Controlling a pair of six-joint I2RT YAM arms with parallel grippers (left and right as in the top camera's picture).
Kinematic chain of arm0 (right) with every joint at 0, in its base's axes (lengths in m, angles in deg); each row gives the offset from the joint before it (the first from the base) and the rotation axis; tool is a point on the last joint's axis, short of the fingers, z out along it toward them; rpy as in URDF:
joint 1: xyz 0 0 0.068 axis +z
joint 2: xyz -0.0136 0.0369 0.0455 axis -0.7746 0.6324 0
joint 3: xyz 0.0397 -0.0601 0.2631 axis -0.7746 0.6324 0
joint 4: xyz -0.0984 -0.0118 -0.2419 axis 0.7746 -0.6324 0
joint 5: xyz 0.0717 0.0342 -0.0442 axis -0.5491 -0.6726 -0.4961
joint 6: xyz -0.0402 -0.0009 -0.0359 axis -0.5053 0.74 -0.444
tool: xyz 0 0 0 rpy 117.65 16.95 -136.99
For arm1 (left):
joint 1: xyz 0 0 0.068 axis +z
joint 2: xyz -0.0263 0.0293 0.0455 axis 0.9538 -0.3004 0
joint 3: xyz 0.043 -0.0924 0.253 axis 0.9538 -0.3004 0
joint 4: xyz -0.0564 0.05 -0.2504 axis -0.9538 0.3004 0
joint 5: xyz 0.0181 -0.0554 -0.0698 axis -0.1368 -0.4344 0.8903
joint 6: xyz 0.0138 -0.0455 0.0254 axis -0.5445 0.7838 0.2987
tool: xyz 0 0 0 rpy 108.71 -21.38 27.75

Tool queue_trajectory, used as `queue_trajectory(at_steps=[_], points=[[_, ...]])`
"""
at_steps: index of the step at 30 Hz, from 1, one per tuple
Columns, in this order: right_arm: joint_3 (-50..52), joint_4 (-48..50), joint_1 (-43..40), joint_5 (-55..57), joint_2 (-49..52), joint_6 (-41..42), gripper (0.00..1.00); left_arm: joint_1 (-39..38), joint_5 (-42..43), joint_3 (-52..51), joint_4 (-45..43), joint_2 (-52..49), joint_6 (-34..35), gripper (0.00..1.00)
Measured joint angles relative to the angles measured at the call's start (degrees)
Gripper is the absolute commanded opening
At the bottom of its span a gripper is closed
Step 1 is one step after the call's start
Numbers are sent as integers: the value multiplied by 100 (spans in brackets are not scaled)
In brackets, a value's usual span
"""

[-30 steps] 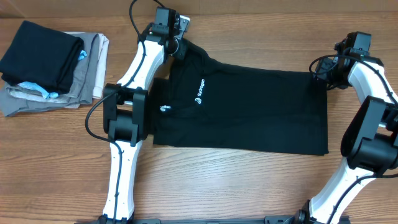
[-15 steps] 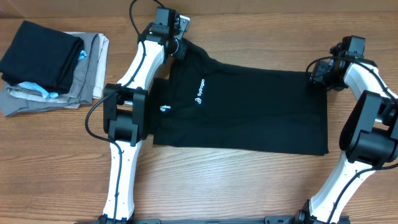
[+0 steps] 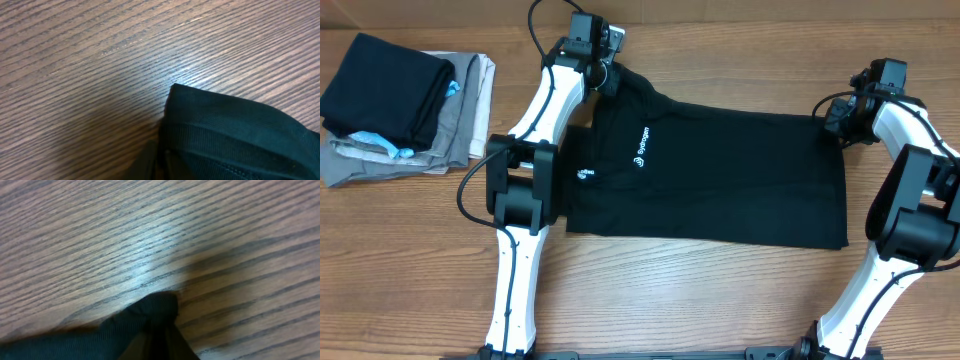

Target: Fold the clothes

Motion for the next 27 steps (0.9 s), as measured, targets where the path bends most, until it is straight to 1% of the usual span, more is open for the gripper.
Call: queue_trajectory(at_steps=[12, 19, 24, 27], points=[[-20, 28, 133, -120, 2, -2, 4, 0, 0, -2, 22, 48, 20, 4], [-20, -107, 175, -256, -42, 2, 4, 0, 2, -22, 70, 570, 48, 4], [-20, -461, 177, -282, -258, -2, 4, 0, 2, -22, 389, 1123, 153, 4], [-20, -756, 175, -289, -562, -2, 4, 0, 0, -22, 852, 1388, 199, 4]])
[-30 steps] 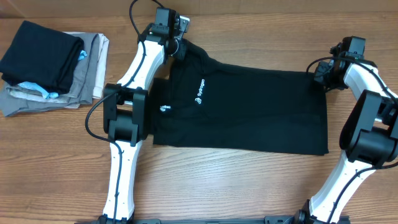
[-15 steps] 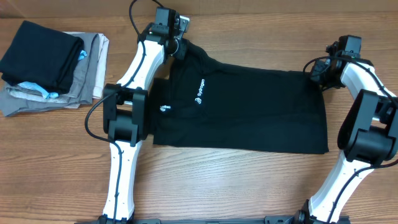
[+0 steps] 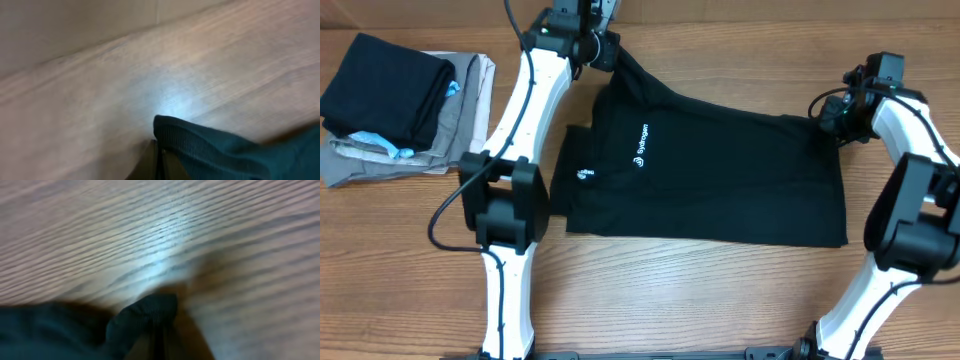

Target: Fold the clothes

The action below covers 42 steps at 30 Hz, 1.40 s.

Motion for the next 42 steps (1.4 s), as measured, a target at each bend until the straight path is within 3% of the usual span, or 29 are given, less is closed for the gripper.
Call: queue_trajectory(at_steps=[10, 22, 29, 42], points=[[-4, -1381, 0, -13, -1248, 0, 4, 0, 0, -2, 2151, 522, 699, 4], [-9, -3053, -7, 83, -1335, 151, 4, 0, 44, -4, 4343, 728, 1683, 4], [118, -3491, -107, 588, -1335, 568, 4, 0, 372, -7, 4940, 728, 1832, 4], [1121, -3086, -332, 826, -1335, 837, 4, -68, 872, -7, 5235, 728, 2059, 4]])
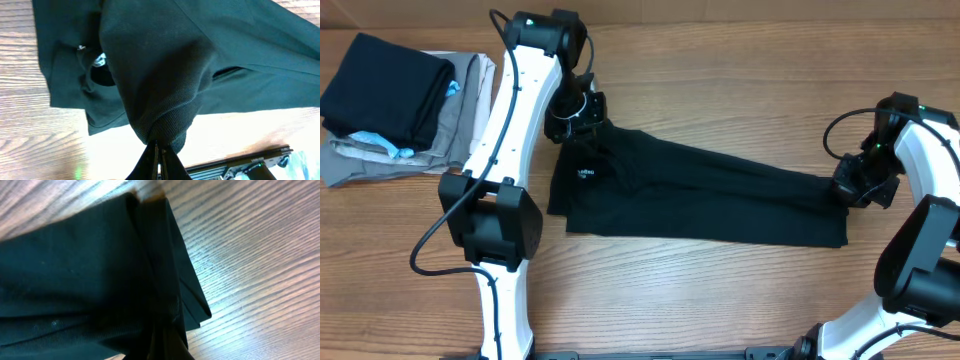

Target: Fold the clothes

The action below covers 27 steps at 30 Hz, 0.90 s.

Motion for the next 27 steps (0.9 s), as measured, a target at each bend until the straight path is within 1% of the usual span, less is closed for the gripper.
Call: queue_trajectory(at_steps=[5, 14, 20, 22, 23, 27], points=[[4, 2, 0, 39, 0, 87, 4, -46, -52, -116, -20, 181, 74, 4], [4, -26, -2, 101, 0, 181, 4, -136, -459, -1056, -31, 1545, 295, 4], [7, -59, 0, 103, 0, 212, 4, -199, -800, -2269, -946, 1580, 446, 4], [7, -63, 0, 98, 0, 212, 4, -195, -844, -2531, -1154, 1545, 468, 4], [7, -66, -2, 103, 0, 212, 4, -195, -901, -2822, -1419, 1523, 487, 4], [7, -157, 0, 101, 0, 212, 4, -188, -964, -3401, -2044, 1513, 551, 4]])
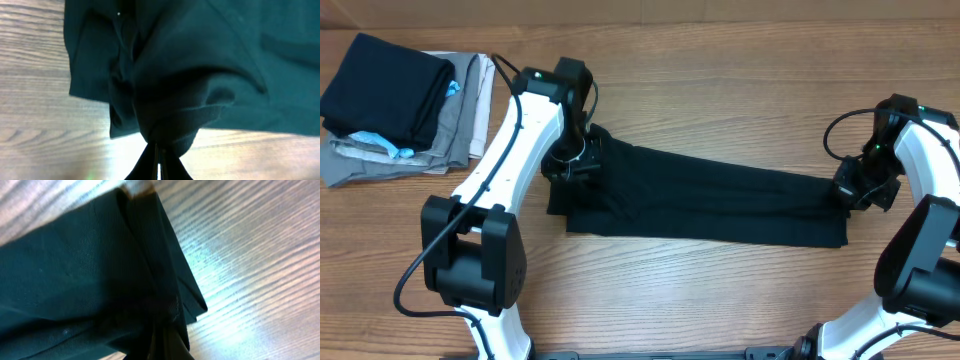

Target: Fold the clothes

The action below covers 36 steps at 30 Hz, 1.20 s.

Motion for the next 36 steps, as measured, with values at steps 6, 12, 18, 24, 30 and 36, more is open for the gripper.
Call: queue_trajectory(at_steps=[6, 12, 18, 24, 30, 36], points=[[24, -63, -2, 0, 0, 22, 4, 111, -125, -286, -125, 0, 44, 4], [186, -70, 0, 2, 0, 85, 5, 133, -258, -393, -116, 0, 57, 17], [186, -103, -2, 20, 0, 114, 44, 133, -321, -398, 76, 0, 146, 93], [-330, -564, -4, -4, 9, 151, 52, 356, -470, -20, 557, -26, -116, 89], [-1895, -1440, -4, -422, -31, 76, 40, 782, -214, 1484, 791, -46, -118, 36], [-1683, -1222, 79, -1266, -83, -201, 4, 535, 256, 1403, 37, -24, -170, 4]])
